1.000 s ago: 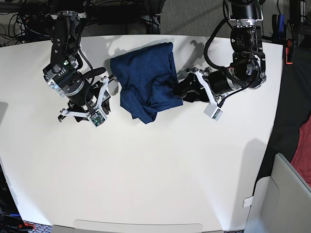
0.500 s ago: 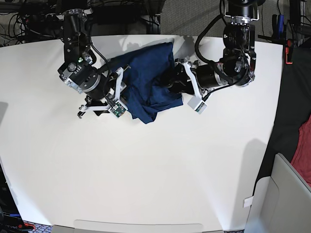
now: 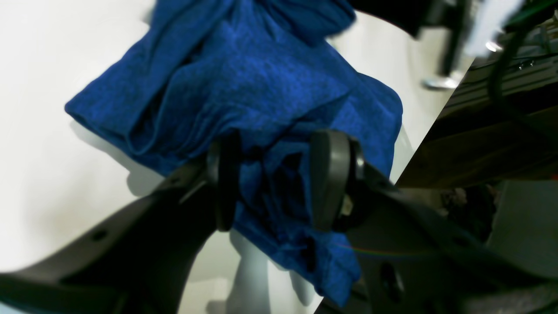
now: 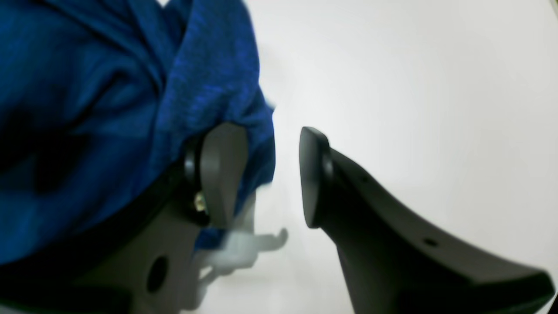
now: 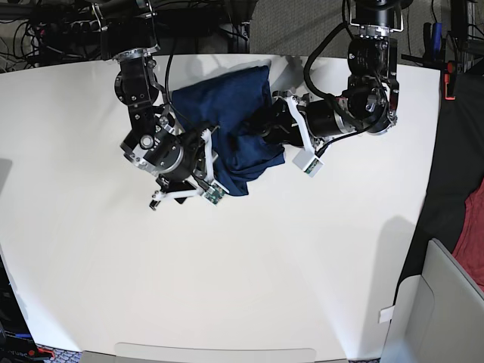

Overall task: Fold the T-shirt properly
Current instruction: 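Press and tuck the loose fabric into the bundle with both grippers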

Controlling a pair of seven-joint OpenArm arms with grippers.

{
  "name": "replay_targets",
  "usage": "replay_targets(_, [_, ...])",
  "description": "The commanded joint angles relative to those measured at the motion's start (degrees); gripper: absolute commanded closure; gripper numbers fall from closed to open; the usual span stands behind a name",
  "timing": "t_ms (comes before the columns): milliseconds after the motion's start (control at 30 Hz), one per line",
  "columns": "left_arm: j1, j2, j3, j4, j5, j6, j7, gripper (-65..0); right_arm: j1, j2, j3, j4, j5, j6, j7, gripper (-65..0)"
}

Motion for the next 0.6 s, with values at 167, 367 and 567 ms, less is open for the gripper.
replay_targets(167, [-0.6, -0.3, -0.3, 0.9, -1.2, -0.4, -1.0, -23.8, 4.4, -1.9, 0.0, -3.2, -4.9, -0.1, 5.9, -23.8])
replay_targets(367, [-0.6, -0.3, -0.3, 1.0, -1.2, -0.4, -1.0, -23.8, 5.3, -3.2, 0.2, -4.0, -10.1, -0.1, 13.0, -23.8])
replay_targets(567, [-0.6, -0.3, -2.3, 5.2, -1.6, -0.4, -0.4, -23.7, 1.9, -3.3, 0.3, 4.8, -10.1, -0.1, 13.1, -23.8])
